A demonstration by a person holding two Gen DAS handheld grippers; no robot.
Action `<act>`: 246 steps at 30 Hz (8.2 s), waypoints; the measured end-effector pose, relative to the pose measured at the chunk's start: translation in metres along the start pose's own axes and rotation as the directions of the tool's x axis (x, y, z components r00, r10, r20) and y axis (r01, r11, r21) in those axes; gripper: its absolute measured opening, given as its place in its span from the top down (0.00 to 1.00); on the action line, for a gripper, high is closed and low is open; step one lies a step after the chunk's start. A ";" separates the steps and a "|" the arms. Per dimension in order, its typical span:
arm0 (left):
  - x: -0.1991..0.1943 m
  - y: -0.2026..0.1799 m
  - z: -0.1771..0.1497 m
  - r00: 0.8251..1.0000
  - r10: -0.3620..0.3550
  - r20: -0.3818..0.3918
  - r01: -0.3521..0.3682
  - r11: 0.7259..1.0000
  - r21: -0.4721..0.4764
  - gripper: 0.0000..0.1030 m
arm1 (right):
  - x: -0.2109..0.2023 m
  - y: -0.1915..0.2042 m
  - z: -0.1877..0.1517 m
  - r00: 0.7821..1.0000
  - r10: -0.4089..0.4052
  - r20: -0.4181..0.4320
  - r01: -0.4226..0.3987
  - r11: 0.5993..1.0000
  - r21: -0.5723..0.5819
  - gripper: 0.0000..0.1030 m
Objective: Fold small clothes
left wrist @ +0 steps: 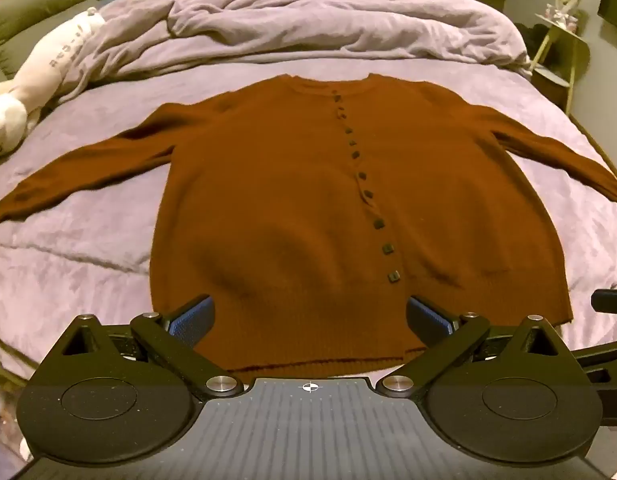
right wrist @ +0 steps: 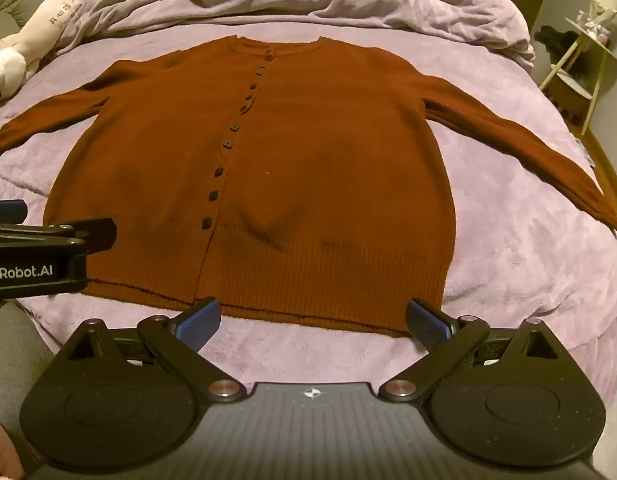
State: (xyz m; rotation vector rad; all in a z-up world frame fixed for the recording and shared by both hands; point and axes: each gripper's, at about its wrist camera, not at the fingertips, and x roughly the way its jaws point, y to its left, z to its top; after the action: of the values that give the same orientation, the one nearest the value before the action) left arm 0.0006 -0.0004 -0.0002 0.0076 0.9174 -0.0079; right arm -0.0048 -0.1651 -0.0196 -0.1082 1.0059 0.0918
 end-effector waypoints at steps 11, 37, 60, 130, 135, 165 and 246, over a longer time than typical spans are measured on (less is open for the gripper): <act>0.006 0.001 -0.006 1.000 -0.012 -0.012 0.012 1.000 -0.012 0.00 | -0.002 -0.003 0.002 1.000 -0.005 0.002 0.005 1.000 -0.003 0.04; 0.009 0.001 -0.007 0.999 -0.027 -0.038 0.027 1.000 -0.016 0.00 | -0.001 0.000 -0.001 1.000 -0.009 0.013 0.009 1.000 -0.011 0.04; 0.011 0.002 -0.005 0.998 -0.031 -0.054 0.030 0.999 -0.020 0.00 | -0.004 -0.001 0.000 1.000 -0.004 0.022 0.004 1.000 -0.013 0.04; 0.031 0.000 -0.008 0.992 -0.028 -0.122 0.025 0.999 -0.023 0.00 | -0.002 -0.015 -0.025 0.970 0.161 0.184 -0.167 0.986 0.019 0.04; 0.035 -0.001 -0.009 0.991 -0.056 -0.118 0.051 0.998 -0.039 0.00 | 0.004 -0.024 -0.029 0.961 0.211 0.182 -0.224 0.973 0.058 0.04; 0.119 0.004 0.090 0.994 0.054 0.099 -0.055 0.998 0.011 0.00 | 0.130 -0.434 -0.033 0.899 -0.284 0.333 -0.290 0.183 0.939 0.47; 0.268 0.117 0.185 0.911 -0.411 0.038 0.389 0.825 -0.410 0.83 | 0.177 -0.083 0.114 0.894 -0.247 0.373 0.331 0.926 -0.179 0.44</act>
State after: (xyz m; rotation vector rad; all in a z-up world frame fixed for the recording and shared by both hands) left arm 0.3117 0.1134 -0.0996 -0.5839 0.9448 -0.2081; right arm 0.1956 -0.2278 -0.1049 -0.4494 0.6137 -0.0443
